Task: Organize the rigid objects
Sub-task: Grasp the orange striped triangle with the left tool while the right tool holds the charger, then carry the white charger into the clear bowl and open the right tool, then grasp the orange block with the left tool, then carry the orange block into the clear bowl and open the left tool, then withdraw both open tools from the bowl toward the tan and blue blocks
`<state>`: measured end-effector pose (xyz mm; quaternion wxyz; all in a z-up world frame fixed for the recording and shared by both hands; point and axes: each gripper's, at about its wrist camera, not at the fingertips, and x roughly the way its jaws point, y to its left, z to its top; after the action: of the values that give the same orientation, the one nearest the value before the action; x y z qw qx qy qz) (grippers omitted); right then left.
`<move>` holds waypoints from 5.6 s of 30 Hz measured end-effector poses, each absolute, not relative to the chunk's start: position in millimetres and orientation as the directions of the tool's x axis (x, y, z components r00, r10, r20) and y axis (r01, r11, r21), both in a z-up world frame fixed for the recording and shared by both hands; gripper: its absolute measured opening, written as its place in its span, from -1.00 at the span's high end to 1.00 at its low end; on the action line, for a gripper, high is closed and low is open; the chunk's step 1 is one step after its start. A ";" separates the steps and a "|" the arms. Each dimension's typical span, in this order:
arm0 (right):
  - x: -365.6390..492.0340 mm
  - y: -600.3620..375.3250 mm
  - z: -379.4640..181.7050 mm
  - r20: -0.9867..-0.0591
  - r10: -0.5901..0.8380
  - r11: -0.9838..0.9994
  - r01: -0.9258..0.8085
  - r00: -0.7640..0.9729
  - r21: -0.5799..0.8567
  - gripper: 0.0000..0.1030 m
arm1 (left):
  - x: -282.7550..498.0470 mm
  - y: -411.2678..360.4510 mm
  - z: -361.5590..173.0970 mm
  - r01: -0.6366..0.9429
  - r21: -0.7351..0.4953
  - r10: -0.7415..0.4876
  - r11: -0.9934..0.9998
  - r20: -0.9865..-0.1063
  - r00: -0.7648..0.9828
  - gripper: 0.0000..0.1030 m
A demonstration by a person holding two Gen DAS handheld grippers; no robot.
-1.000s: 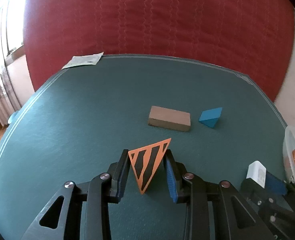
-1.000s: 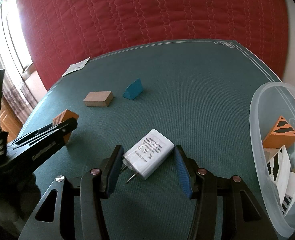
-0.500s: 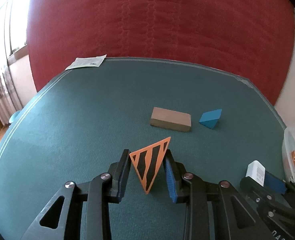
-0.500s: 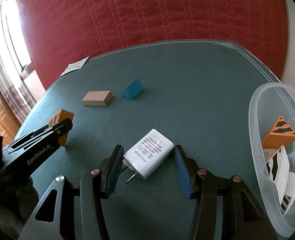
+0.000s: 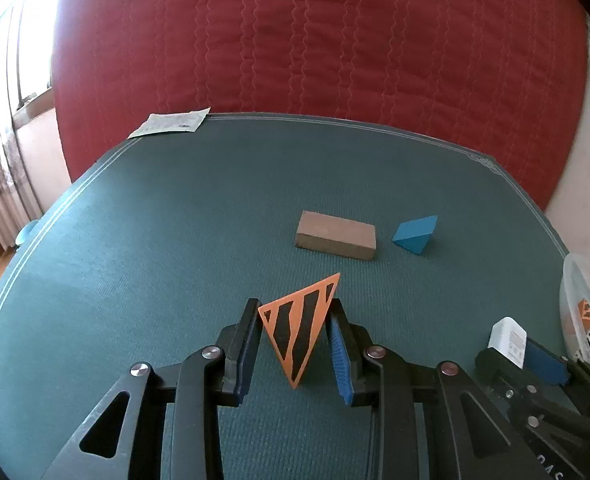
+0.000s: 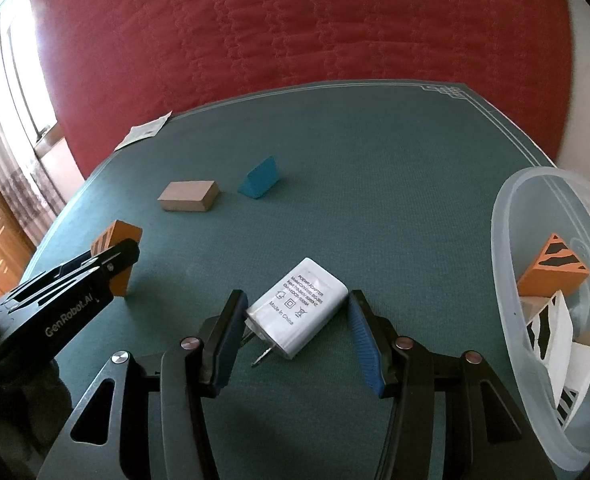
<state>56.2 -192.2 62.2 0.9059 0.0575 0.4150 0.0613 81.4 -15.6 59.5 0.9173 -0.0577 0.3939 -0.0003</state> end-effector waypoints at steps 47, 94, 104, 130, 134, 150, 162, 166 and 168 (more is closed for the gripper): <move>-46.1 -342.5 116.5 -0.553 -0.244 0.940 0.335 0.797 0.068 -0.26 | 63.2 -38.5 57.3 0.043 -0.081 -0.090 0.996 -0.757 0.648 0.12; -66.4 -348.9 97.4 -0.576 -0.137 0.951 0.269 0.806 0.150 -0.26 | 74.1 -82.3 52.5 0.162 0.065 -0.052 0.985 -0.777 0.628 -0.24; -67.5 -346.3 95.8 -0.578 -0.131 0.953 0.263 0.805 0.151 -0.26 | 83.1 -96.1 54.2 0.200 0.040 -0.094 0.979 -0.784 0.613 0.35; -72.5 -353.0 96.6 -0.571 -0.136 0.945 0.279 0.810 0.171 -0.26 | 44.9 -223.2 121.6 0.458 0.061 -0.294 0.887 -0.690 0.662 0.35; -75.1 -359.0 97.1 -0.570 -0.160 0.936 0.306 0.806 0.171 -0.26 | 38.1 -241.9 124.0 0.492 0.067 -0.318 0.868 -0.686 0.654 0.35; -76.3 -377.4 96.9 -0.582 -0.197 0.909 0.369 0.789 0.192 -0.28 | 32.7 -266.0 121.3 0.498 0.060 -0.331 0.865 -0.677 0.657 -0.34; -76.2 -378.6 95.9 -0.584 -0.197 0.910 0.368 0.787 0.188 -0.31 | 32.8 -256.7 116.8 0.436 0.124 -0.260 0.891 -0.648 0.716 -0.85; -76.2 -377.7 95.9 -0.585 -0.200 0.911 0.369 0.786 0.185 -0.31 | 32.5 -253.3 112.9 0.424 0.134 -0.244 0.896 -0.649 0.721 -0.89; -75.5 -376.4 95.7 -0.586 -0.201 0.912 0.368 0.785 0.180 -0.31 | 33.2 -250.4 111.0 0.415 0.136 -0.234 0.900 -0.651 0.722 -0.89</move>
<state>-75.5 -376.4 95.7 0.9337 0.1439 0.2902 -0.1526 33.2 -250.4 111.0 0.9176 0.1374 0.3285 -0.1768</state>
